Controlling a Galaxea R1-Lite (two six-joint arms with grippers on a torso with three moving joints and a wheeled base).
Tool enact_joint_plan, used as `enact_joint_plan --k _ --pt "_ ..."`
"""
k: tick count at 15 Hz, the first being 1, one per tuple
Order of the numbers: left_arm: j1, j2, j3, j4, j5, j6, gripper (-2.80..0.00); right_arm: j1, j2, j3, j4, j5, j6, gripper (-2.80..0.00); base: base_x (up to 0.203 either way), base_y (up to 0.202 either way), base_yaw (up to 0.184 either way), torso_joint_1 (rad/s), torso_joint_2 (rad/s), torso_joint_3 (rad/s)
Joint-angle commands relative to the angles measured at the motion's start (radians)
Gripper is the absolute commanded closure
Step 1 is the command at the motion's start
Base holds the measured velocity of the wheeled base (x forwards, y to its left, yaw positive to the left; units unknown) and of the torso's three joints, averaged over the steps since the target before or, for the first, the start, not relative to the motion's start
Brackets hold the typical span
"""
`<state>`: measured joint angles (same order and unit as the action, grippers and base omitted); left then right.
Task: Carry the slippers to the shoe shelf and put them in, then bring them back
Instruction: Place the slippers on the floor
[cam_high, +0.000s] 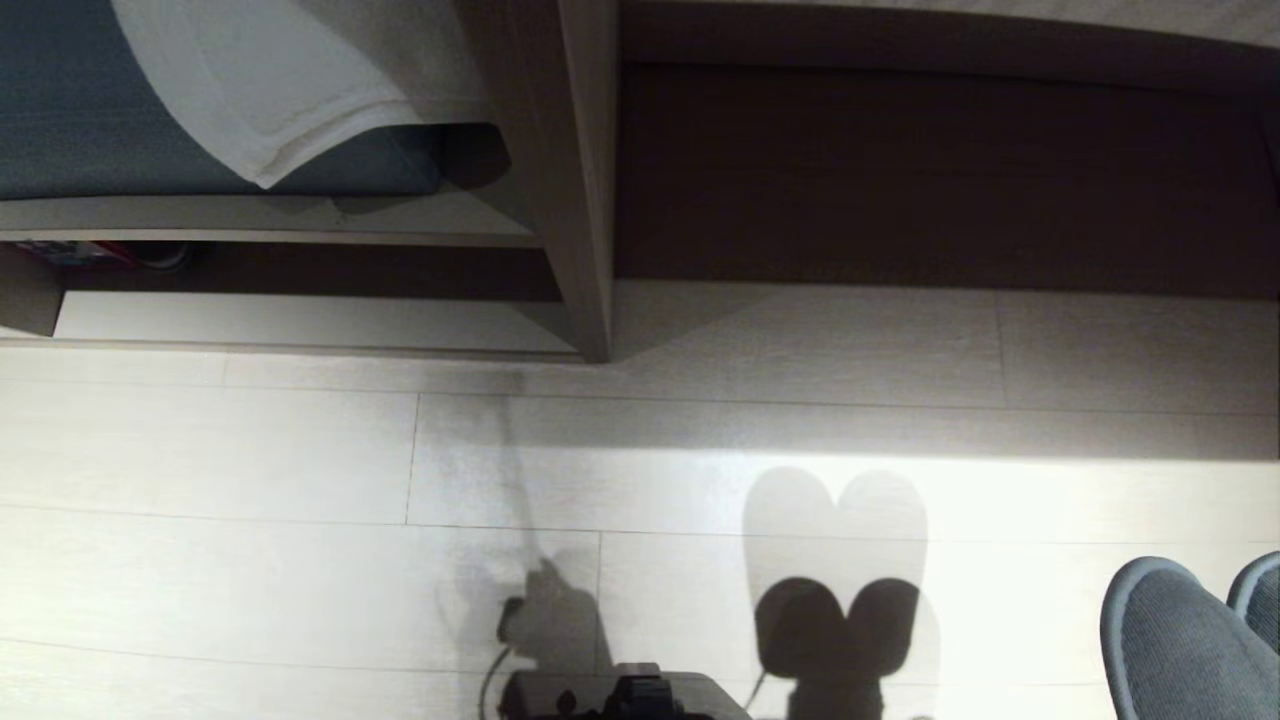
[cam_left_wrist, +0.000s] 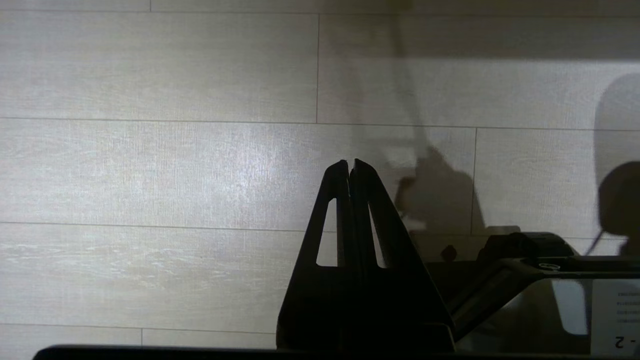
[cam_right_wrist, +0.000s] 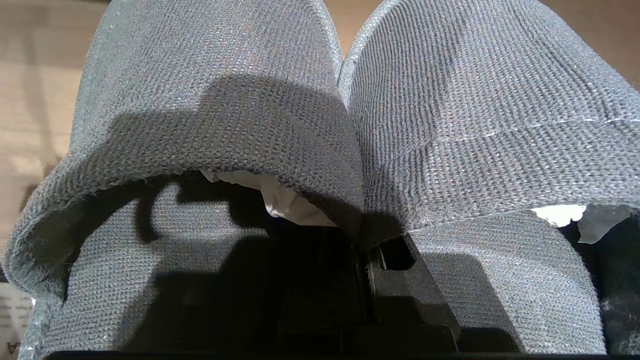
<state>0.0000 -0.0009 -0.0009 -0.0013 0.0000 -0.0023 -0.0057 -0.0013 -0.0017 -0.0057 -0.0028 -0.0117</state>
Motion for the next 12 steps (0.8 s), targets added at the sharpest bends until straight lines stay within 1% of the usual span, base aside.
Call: enact_joint_plan --k 1,12 --pt "0.000 0.001 0.000 0.000 0.000 -0.001 0.00 0.001 0.001 0.000 0.000 0.000 0.000 0.00 0.000 0.000 0.000 -0.002 0.00 -0.203" --pt "0.000 0.001 -0.001 0.000 0.000 -0.001 0.00 0.001 0.001 0.000 0.000 0.000 -0.001 0.00 0.000 0.000 0.000 0.002 0.00 -0.197"
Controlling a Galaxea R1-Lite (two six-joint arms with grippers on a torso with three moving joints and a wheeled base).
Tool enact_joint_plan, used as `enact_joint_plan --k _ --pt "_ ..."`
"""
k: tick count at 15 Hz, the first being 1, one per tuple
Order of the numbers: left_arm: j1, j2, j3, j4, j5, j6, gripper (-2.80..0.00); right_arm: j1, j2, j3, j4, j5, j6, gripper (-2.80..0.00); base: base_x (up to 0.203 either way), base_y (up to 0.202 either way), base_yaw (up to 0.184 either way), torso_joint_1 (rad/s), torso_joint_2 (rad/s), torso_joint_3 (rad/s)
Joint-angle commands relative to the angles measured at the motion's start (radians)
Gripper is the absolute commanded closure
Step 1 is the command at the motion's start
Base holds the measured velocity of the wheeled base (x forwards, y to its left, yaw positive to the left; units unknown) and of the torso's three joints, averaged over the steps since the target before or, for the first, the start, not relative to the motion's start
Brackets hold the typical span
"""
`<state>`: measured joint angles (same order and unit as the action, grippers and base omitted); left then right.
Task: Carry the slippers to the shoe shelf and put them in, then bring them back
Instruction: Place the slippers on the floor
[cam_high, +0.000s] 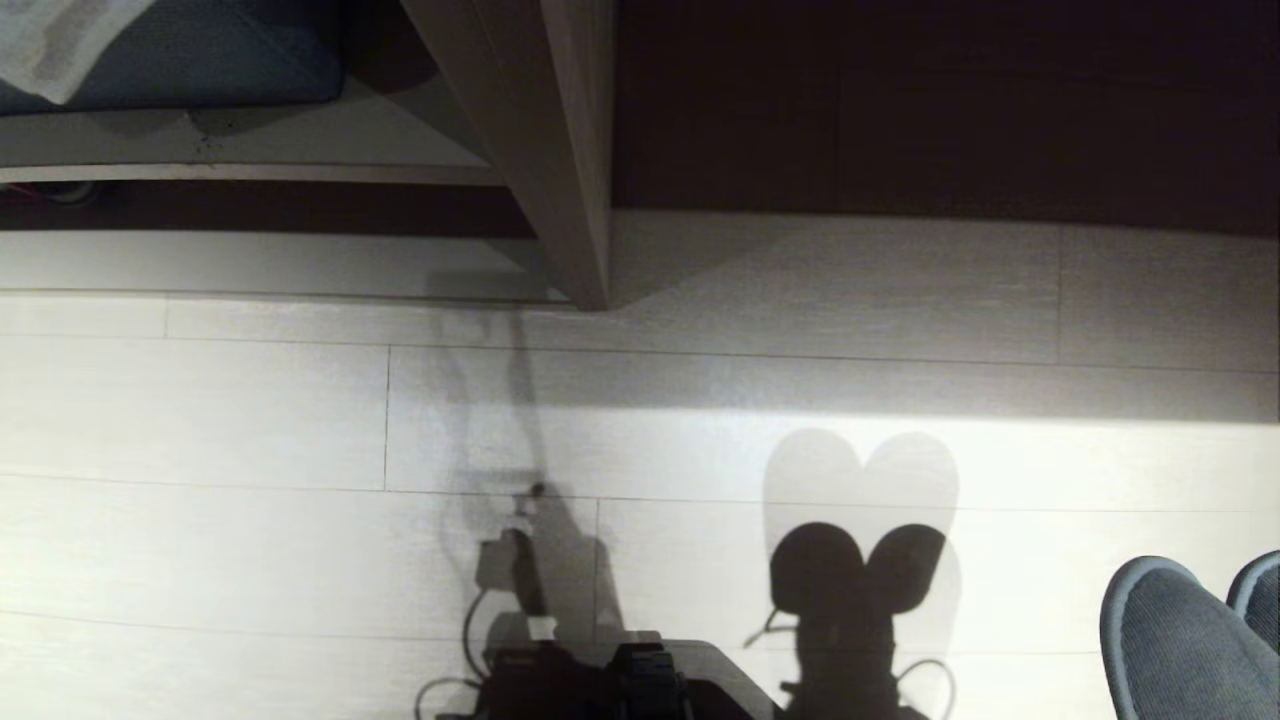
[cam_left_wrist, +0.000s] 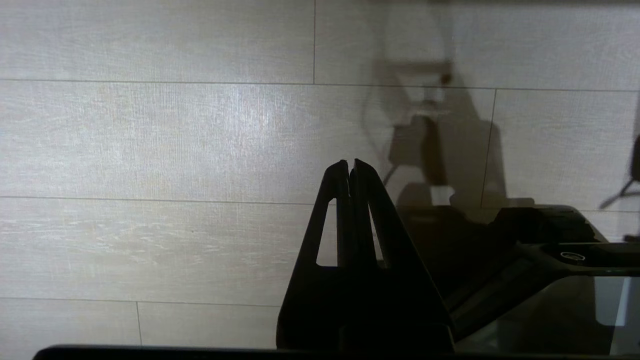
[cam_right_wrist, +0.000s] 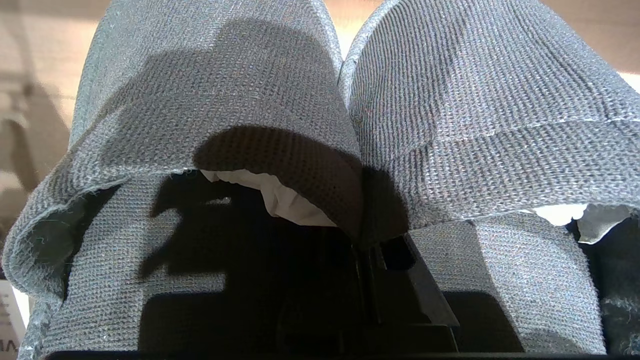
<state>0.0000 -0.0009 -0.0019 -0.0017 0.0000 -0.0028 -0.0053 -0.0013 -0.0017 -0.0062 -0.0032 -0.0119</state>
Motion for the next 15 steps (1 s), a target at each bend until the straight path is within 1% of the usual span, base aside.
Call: enact_joint_plan --k 1,15 --pt "0.000 0.001 0.002 0.000 0.000 0.000 0.00 0.001 0.001 0.000 0.000 0.000 0.000 0.00 0.000 0.000 0.000 0.002 0.00 -0.192" --pt "0.000 0.001 0.000 0.000 0.000 0.000 0.00 -0.001 0.001 0.000 0.000 0.000 0.000 0.00 0.000 0.000 0.000 0.003 0.00 -0.194"
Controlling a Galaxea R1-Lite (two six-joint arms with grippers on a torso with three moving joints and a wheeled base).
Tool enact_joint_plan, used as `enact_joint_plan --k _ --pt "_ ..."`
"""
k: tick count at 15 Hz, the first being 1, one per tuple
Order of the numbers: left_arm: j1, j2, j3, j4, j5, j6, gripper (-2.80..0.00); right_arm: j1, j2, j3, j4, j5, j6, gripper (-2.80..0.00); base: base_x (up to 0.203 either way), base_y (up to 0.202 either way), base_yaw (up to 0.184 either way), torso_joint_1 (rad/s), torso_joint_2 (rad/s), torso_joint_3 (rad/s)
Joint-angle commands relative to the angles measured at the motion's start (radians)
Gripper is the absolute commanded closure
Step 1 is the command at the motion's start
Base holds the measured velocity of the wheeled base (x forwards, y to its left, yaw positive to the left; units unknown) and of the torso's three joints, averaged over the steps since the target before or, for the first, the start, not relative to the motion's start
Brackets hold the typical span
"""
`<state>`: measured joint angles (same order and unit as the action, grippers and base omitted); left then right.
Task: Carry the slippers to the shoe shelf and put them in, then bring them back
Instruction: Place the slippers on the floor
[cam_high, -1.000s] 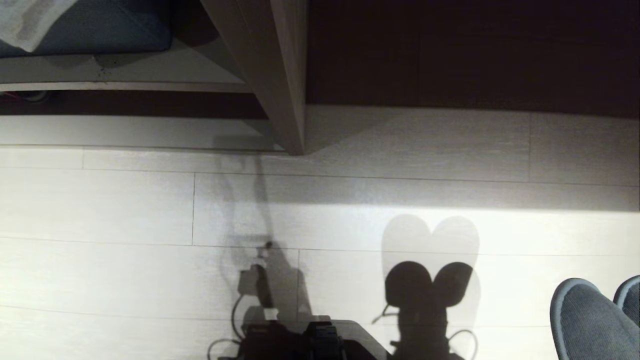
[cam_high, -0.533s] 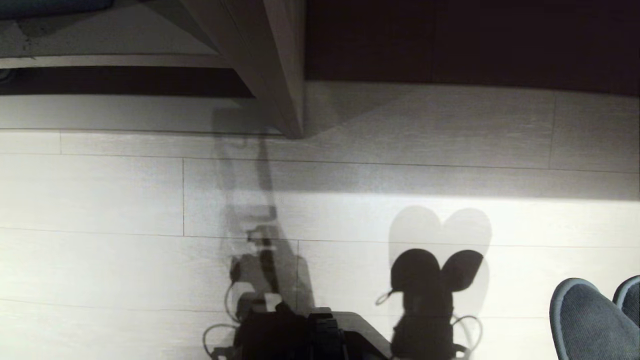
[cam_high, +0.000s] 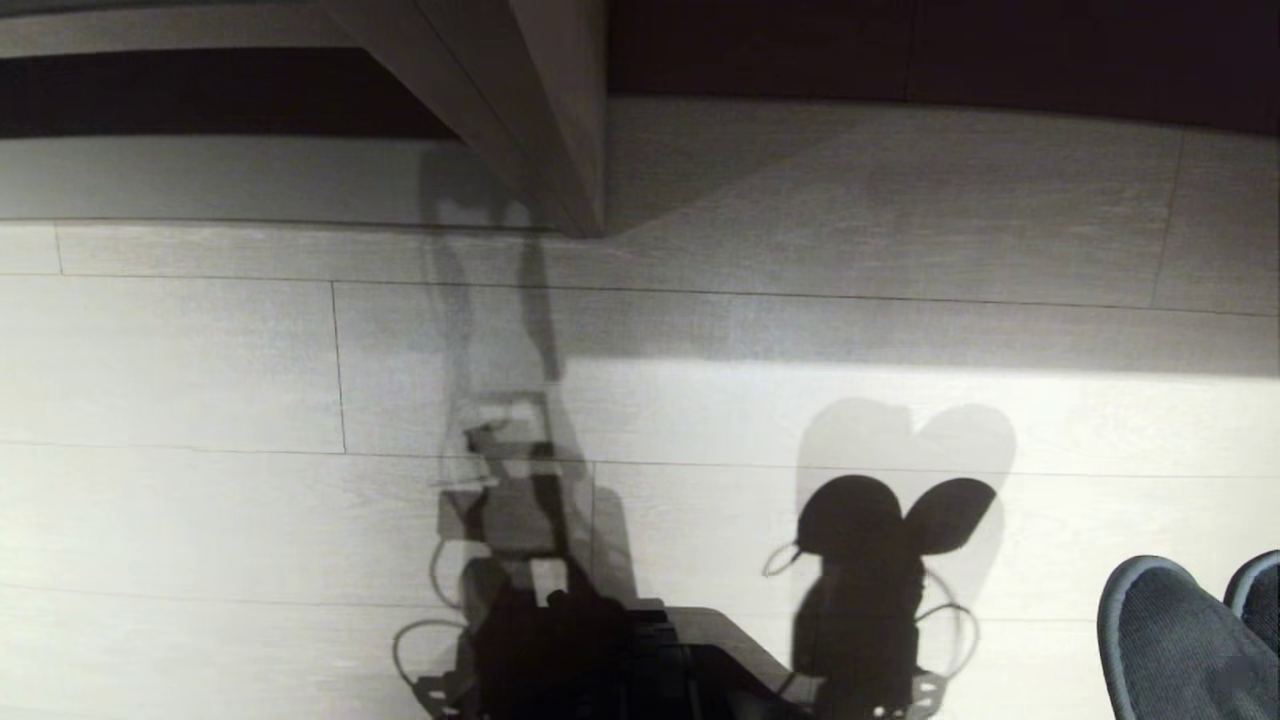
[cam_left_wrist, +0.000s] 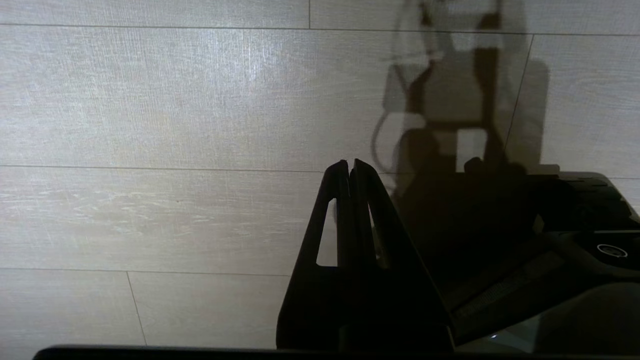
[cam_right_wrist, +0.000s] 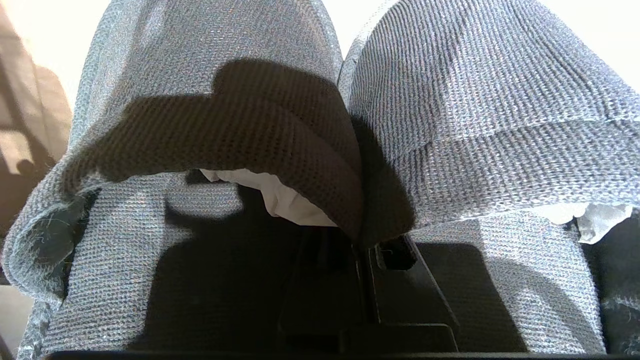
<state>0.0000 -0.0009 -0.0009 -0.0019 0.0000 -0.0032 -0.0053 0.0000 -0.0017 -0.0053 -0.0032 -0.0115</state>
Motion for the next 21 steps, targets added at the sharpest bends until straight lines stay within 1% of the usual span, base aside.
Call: enact_joint_plan --k 1,21 --pt "0.000 0.001 0.001 0.000 0.000 0.000 0.00 -0.001 0.000 0.000 -0.001 0.000 -0.001 0.00 0.000 0.000 0.000 -0.002 0.00 -0.080" --pt "0.000 0.001 -0.001 0.002 0.000 -0.001 0.00 -0.001 0.000 0.000 -0.001 0.000 0.001 0.00 0.000 0.000 0.000 0.000 0.00 -0.004"
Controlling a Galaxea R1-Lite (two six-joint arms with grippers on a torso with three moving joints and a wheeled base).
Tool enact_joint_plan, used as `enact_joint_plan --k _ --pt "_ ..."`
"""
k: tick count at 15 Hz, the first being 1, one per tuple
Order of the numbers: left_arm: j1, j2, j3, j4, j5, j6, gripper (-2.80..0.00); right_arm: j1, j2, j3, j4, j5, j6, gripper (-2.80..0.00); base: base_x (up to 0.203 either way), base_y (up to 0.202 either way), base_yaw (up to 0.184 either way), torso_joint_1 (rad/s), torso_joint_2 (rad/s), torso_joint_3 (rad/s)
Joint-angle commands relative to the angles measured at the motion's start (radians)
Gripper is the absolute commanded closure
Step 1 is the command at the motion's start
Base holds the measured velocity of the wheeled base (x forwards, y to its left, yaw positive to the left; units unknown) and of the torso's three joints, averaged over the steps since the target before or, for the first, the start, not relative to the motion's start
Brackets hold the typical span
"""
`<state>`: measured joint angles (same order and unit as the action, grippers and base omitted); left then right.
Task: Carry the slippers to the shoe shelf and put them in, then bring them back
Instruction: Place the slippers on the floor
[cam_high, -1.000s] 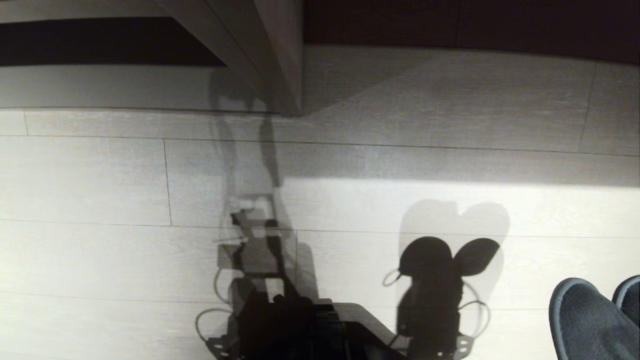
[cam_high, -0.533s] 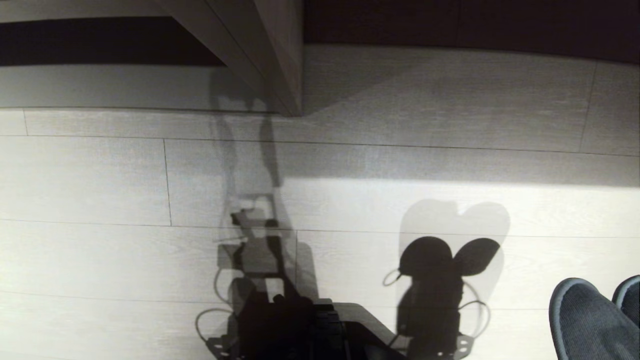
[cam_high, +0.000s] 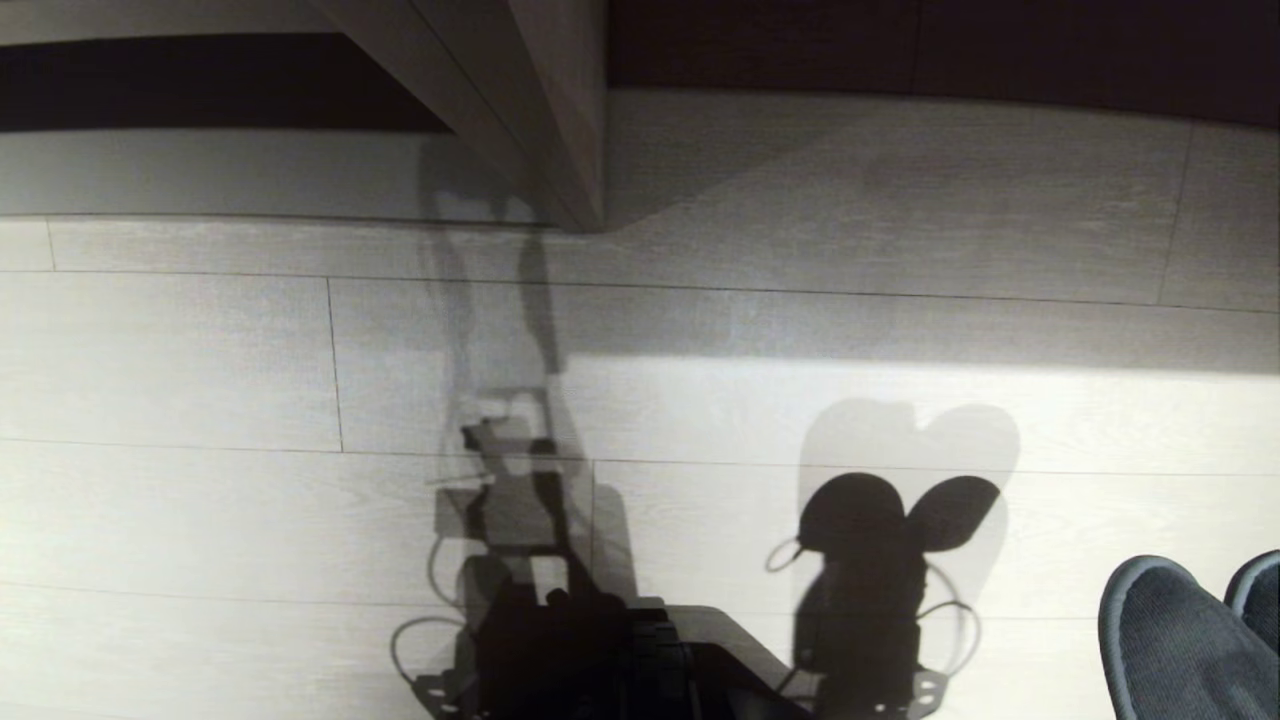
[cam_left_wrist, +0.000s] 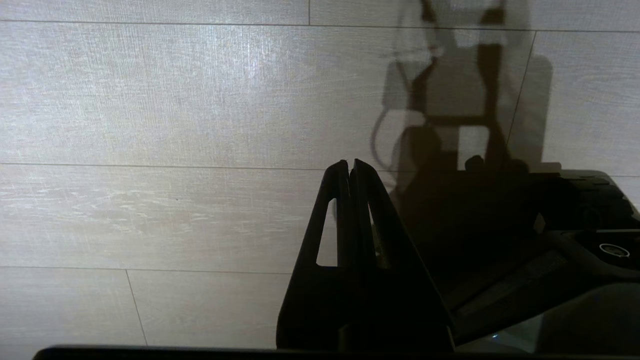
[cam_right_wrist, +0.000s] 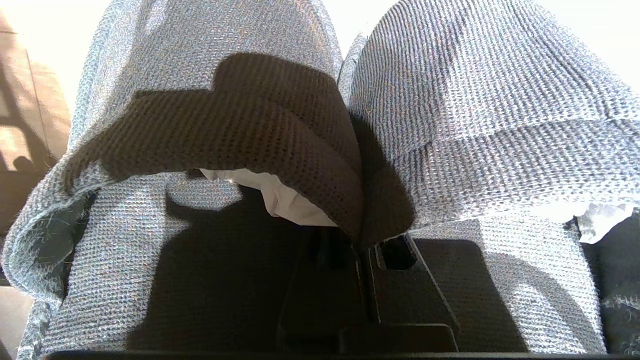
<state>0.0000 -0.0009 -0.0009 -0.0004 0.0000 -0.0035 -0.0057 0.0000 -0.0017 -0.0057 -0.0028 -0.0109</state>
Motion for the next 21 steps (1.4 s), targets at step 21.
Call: enact_joint_plan --k 21 --pt "0.000 0.001 -0.001 -0.001 0.000 -0.001 0.00 0.000 0.002 -0.014 0.001 0.003 -0.020 0.00 0.000 0.000 0.000 0.000 0.00 0.000"
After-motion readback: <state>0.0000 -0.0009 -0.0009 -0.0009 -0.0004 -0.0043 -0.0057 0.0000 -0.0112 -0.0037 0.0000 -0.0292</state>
